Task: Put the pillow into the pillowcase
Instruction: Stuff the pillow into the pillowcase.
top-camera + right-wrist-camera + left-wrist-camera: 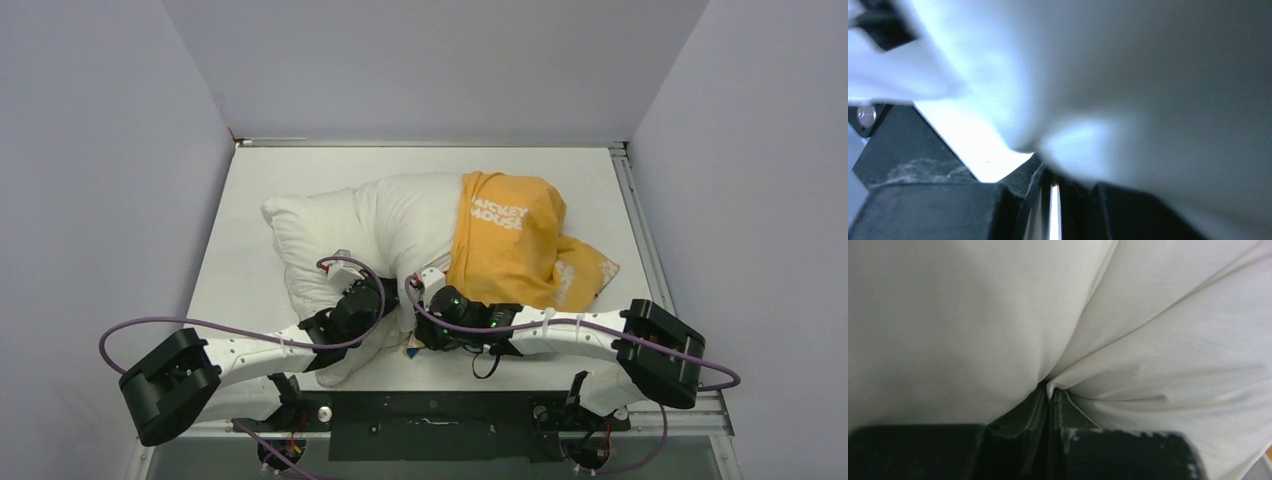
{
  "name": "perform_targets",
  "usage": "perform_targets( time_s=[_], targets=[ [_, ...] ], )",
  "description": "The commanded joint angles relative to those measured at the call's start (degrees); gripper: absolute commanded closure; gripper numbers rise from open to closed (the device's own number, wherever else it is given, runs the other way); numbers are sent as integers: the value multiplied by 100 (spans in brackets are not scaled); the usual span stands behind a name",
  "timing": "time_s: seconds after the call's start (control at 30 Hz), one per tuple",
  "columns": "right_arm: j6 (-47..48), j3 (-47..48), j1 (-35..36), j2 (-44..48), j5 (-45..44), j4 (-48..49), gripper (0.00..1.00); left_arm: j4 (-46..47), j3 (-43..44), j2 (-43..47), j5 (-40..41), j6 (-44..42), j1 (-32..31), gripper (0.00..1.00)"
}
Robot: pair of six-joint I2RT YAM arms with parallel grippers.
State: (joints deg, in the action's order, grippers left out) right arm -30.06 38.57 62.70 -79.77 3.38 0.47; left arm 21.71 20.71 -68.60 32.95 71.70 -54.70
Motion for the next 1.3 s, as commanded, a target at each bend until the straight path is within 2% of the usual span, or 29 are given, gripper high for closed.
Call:
perform_targets(
  time_s=[0.0,0.07,0.2,0.3,0.43,0.57,0.67,0.93,1.0,1.07,1.13,1.27],
  targets=[
    [-77,816,715,-25,806,528,87,-634,-264,-483,-802,511,-199,100],
    [-125,867,756,309,75,26,68,-702,-277,-387,-782,495,-200,100],
    [-233,969,862,1310,-1692,-1315,39,-903,-287,-72,-703,413,-201,100],
    [-391,1230,929,1908,-2888,-2359,26,-1089,-269,181,-625,343,-200,100],
    [-646,1636,927,2199,-3971,-3604,25,-1282,-281,447,-505,280,-196,100],
    [-1095,1803,883,2043,-4774,-4506,29,-1362,-312,584,-448,274,-192,100],
    [-1452,1864,743,1822,-5105,-4958,40,-1403,-313,604,-472,274,-191,100],
    [-990,1628,-106,1725,-4819,-4721,42,-1416,-300,646,-551,224,-201,100],
    [-661,1534,-232,1805,-4411,-4320,52,-1420,-304,655,-544,221,-204,100],
    [-276,1499,-315,1820,-3787,-3891,76,-1403,-304,640,-545,230,-200,100],
    [71,1536,-312,1765,-3086,-3455,92,-1379,-289,617,-549,221,-200,100],
    [650,1775,-324,1563,-1914,-2803,95,-1335,-261,530,-583,213,-199,100]
  ],
)
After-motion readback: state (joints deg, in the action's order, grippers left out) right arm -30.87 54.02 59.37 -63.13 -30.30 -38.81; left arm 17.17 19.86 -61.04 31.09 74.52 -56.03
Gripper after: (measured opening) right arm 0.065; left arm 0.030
